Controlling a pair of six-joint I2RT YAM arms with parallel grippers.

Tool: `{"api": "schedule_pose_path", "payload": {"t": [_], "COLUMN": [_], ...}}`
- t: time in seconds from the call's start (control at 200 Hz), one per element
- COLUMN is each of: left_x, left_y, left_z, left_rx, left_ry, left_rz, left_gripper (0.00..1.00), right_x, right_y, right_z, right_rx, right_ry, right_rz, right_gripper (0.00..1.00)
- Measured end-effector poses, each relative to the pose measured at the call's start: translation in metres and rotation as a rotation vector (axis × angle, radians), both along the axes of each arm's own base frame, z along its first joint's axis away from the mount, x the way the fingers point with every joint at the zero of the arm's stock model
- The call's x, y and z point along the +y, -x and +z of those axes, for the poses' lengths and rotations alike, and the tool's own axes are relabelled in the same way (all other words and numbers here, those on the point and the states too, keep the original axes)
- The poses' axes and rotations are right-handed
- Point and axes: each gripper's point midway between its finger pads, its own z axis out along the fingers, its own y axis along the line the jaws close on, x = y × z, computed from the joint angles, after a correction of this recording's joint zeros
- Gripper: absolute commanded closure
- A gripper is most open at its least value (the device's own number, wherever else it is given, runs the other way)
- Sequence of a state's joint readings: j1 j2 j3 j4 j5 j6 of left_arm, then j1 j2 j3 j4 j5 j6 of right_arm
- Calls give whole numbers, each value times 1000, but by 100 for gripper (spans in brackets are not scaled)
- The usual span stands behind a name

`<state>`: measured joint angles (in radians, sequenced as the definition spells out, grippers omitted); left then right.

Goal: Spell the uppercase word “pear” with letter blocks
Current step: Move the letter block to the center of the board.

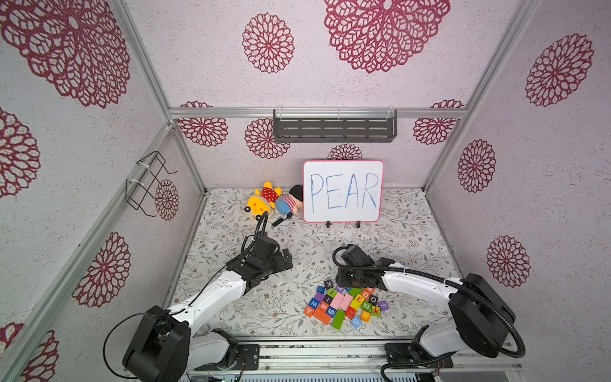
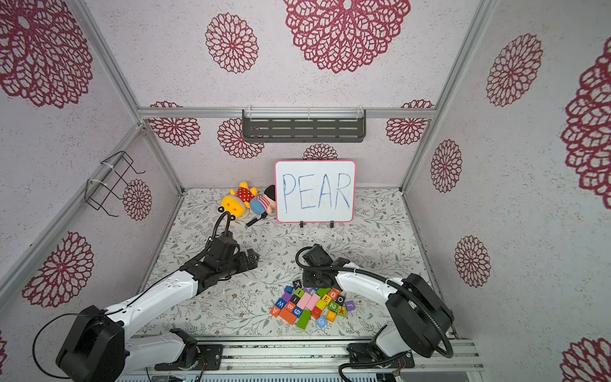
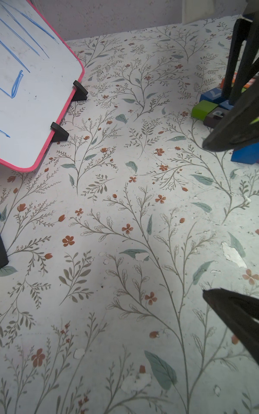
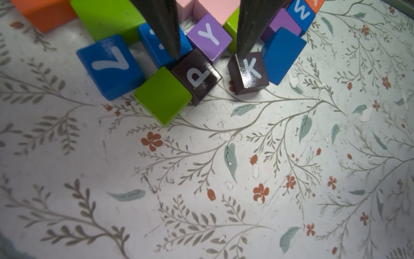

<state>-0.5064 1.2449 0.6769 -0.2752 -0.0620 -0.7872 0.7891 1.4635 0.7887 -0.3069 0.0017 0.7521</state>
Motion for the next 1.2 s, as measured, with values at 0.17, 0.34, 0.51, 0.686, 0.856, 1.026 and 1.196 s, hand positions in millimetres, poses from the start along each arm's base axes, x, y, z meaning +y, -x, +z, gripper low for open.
{"api": "schedule_pose_path", "payload": {"t": [0.17, 0.34, 0.51, 0.686, 0.856, 1.026, 1.196], "left_x": [1, -1, -4, -9, -12, -15, -17], "left_y": [2, 2, 5, 5, 6, 8, 5], "left_z": [-3, -4, -9, -20, -24, -23, -25], "left_rx": [6, 8, 15, 52, 69, 75, 75], "left_ry": [-1, 5, 17, 31, 42, 56, 72], "left_rz": [3, -6, -29, -54, -71, -78, -70], "left_gripper": [2, 2, 2, 2, 2, 2, 2], "right_x": [-2, 4, 9, 4, 1, 3, 7], "right_y": [3, -2, -3, 1, 2, -1, -5], "right_z": [-9, -1, 8, 2, -9, -11, -11], "right_rx": [41, 39, 29, 49, 72, 66, 50], "right_ry": [39, 46, 48, 80, 109, 108, 108], "right_rz": [1, -25, -80, -126, -143, -142, -128], "right_gripper": [55, 54, 54, 54, 54, 54, 54]}}
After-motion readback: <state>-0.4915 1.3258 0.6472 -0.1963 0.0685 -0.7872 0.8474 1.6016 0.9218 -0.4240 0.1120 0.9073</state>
